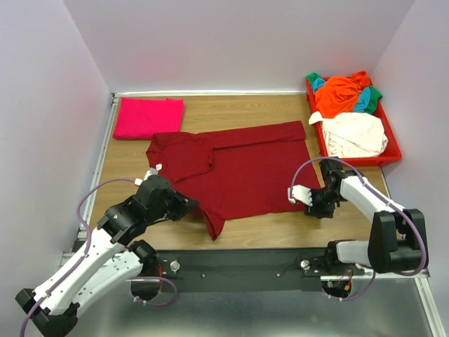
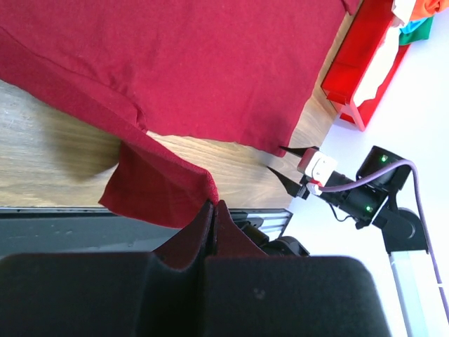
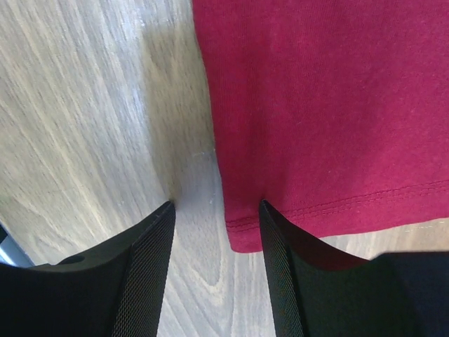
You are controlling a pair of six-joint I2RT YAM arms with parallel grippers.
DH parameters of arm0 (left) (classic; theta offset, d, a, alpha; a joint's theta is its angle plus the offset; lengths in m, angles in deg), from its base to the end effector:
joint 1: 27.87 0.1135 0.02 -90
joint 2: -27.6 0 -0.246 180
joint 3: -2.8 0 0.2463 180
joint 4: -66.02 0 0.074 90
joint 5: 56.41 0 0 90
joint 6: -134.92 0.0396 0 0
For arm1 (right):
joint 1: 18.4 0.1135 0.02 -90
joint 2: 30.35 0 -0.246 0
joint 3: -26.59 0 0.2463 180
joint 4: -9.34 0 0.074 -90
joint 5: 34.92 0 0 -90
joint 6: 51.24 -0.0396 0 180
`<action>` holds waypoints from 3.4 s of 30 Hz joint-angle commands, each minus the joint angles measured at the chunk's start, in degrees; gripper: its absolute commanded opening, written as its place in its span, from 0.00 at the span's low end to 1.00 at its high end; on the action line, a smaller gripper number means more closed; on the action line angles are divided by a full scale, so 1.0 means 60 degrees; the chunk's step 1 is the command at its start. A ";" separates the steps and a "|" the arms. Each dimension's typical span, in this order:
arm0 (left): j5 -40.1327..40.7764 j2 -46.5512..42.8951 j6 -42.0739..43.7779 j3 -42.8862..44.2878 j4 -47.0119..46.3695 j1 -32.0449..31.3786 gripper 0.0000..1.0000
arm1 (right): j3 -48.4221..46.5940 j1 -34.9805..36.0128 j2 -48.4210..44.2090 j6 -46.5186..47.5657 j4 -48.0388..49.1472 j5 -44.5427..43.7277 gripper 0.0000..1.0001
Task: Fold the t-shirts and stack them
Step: Fold the tshirt
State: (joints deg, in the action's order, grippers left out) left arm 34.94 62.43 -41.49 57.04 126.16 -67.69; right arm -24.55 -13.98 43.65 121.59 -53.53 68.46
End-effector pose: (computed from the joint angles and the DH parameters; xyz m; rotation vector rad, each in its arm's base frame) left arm 0.1054 -0.0867 0.2617 -1.0185 2.3307 -1.0267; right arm 0.1863 0.0236 0.1421 -2.0308 2.1121 0.1973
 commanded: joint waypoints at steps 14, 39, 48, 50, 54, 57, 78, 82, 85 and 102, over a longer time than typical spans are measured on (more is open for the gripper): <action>0.0040 0.0215 -0.0041 0.0019 -0.0642 0.0029 0.00 | -0.0199 -0.0093 0.0895 -0.0079 0.0834 -0.0195 0.05; 0.0772 0.0977 0.0163 0.1132 -0.1726 0.0512 0.00 | -0.2088 -0.0093 0.0192 -0.1104 0.0145 0.0552 0.01; 0.0480 0.1226 0.0924 0.1586 -0.1916 0.1683 0.00 | -0.3010 -0.0093 0.0805 -0.1747 0.0219 0.0845 0.01; 0.0304 0.1299 0.1158 0.1601 -0.2019 0.2092 0.00 | -0.3158 -0.0093 0.0996 -0.1880 0.0292 0.0845 0.01; 0.0099 0.1519 0.1452 0.1630 -0.2297 0.2518 0.00 | -0.3524 -0.0093 0.1348 -0.2304 0.0671 0.0816 0.01; -0.0004 0.1739 0.1540 0.1616 -0.2575 0.2665 0.00 | -0.3685 -0.0093 0.1597 -0.2700 0.0994 0.0786 0.01; -0.1132 0.3364 0.2726 0.2172 -0.3806 0.4672 0.00 | -0.5208 -0.0225 0.4043 -0.4883 0.2636 -0.0048 0.01; -0.1234 0.3701 0.2960 0.2274 -0.3997 0.4877 0.00 | -0.5326 -0.0283 0.4278 -0.5088 0.2767 -0.0166 0.01; -0.1293 0.3907 0.3049 0.2319 -0.4114 0.4980 0.00 | -0.5399 -0.0298 0.4366 -0.5206 0.2870 -0.0224 0.01; -0.1498 0.4493 0.3313 0.2304 -0.4465 0.5449 0.00 | -0.6059 -0.0313 0.5011 -0.5601 0.3031 -0.0298 0.01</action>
State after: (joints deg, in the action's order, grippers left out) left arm 27.64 88.68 -22.76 69.00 101.22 -35.60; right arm -58.86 -15.42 72.30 89.09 -36.42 67.76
